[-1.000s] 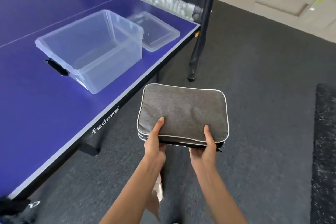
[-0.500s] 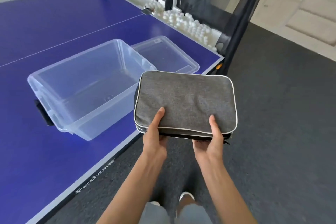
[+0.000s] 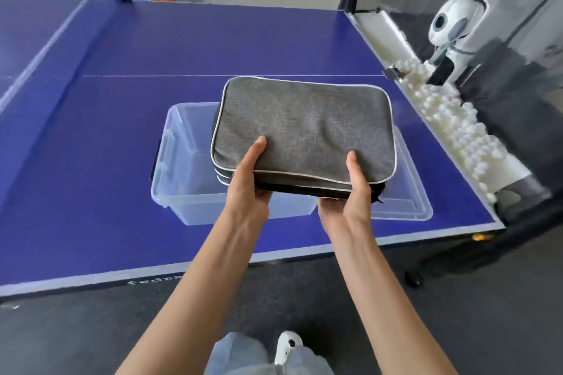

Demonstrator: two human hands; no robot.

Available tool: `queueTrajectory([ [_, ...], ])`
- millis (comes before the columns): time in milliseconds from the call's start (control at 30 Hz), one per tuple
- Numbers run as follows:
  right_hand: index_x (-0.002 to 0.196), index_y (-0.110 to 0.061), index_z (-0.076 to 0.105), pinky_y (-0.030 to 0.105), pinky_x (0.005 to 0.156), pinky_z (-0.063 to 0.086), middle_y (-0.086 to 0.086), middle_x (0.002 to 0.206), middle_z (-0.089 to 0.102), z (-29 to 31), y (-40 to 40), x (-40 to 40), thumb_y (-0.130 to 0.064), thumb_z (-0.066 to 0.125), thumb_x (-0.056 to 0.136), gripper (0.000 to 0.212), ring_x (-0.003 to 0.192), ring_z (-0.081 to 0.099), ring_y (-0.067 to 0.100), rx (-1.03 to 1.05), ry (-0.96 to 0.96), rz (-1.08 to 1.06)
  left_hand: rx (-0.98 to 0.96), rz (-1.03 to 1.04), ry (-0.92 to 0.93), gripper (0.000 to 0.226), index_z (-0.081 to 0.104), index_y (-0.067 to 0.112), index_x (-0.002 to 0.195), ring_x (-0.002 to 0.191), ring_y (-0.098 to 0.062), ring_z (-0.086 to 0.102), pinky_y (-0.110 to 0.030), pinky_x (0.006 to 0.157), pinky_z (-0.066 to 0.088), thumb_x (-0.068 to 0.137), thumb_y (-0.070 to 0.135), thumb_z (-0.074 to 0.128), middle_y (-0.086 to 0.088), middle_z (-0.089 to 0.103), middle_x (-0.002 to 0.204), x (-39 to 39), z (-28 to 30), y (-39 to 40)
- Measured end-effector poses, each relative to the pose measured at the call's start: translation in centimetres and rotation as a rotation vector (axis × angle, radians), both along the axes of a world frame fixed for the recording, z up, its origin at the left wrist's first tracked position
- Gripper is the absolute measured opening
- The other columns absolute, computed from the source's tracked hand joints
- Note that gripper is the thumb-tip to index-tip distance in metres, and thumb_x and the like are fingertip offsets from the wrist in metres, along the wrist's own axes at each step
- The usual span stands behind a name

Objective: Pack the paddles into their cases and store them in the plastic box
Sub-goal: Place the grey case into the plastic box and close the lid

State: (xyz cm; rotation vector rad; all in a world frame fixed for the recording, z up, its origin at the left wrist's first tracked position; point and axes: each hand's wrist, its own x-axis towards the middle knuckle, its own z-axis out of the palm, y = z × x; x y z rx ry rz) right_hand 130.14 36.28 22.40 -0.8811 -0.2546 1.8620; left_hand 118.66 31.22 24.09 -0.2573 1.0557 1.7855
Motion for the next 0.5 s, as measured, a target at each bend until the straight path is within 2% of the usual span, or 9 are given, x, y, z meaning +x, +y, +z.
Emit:
queueTrajectory([
  [200,0.112,-0.017,0.068,0.042,0.093,0.053,0.006,0.106,0.073,-1.9,4.1,-6.4,-0.022,0.075,0.078,0.035,0.098,0.069,0.024,-0.171,0.008,0.233,-0.129,0.162,-0.036,0.024,0.061,0.014,0.086,0.083,-0.016,0.067,-0.032,0.082,0.056,0.072,0.024,0.079,-0.002,0.070,0.089,-5.1,-1.7,1.6],
  [400,0.102,-0.010,0.068,0.048,0.094,0.050,0.012,0.100,0.072,-5.8,6.7,-11.3,-0.020,0.072,0.080,0.024,0.098,0.066,0.032,-0.395,0.026,0.338,-0.234,0.143,-0.134,0.022,0.061,0.013,0.082,0.071,-0.016,0.064,-0.029,0.066,0.054,0.075,0.026,0.077,-0.002,0.068,0.078,-10.0,-6.4,3.4],
  [500,0.104,-0.013,0.069,0.047,0.091,0.051,0.010,0.103,0.071,-7.6,7.7,-13.5,-0.019,0.073,0.077,0.028,0.099,0.066,0.033,-0.501,-0.062,0.281,-0.296,0.100,-0.190,0.020,0.061,0.012,0.079,0.055,-0.017,0.066,-0.027,0.049,0.052,0.075,0.023,0.076,-0.002,0.069,0.058,-12.4,-8.4,4.8],
])
